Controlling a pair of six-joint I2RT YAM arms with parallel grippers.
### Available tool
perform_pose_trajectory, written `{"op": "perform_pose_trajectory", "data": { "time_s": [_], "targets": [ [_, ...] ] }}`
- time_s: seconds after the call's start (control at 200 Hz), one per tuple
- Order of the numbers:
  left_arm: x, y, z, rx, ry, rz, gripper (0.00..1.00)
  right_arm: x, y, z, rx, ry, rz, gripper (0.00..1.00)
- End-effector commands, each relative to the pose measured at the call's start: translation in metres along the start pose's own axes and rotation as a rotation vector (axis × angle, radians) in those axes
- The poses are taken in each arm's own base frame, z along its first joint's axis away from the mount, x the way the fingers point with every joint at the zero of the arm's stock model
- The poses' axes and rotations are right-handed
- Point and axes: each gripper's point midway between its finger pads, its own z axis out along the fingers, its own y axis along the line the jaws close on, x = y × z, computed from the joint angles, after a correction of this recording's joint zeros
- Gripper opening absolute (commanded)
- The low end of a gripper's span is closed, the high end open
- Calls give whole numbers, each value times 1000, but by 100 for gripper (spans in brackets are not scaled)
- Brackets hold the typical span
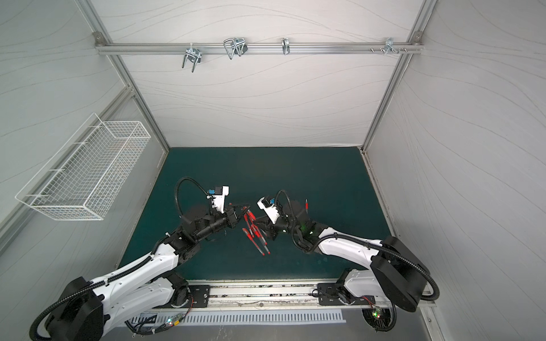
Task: Remove pen caps from pens
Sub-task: Open the pen cap on the pen.
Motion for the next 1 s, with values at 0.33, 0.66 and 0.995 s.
{"op": "perform_pose_trajectory", "data": {
  "time_s": [0.33,0.66,0.995],
  "targets": [
    [-61,15,-17,-128,-267,56,0,46,2,8,482,231,-364,0],
    [-66,17,-25,-147,-298,54,0,52,12,9,142,210,-83,0],
    [-69,23,-31,-172,-326,43,0,57,3,2,-59,227,133,0]
  ]
}}
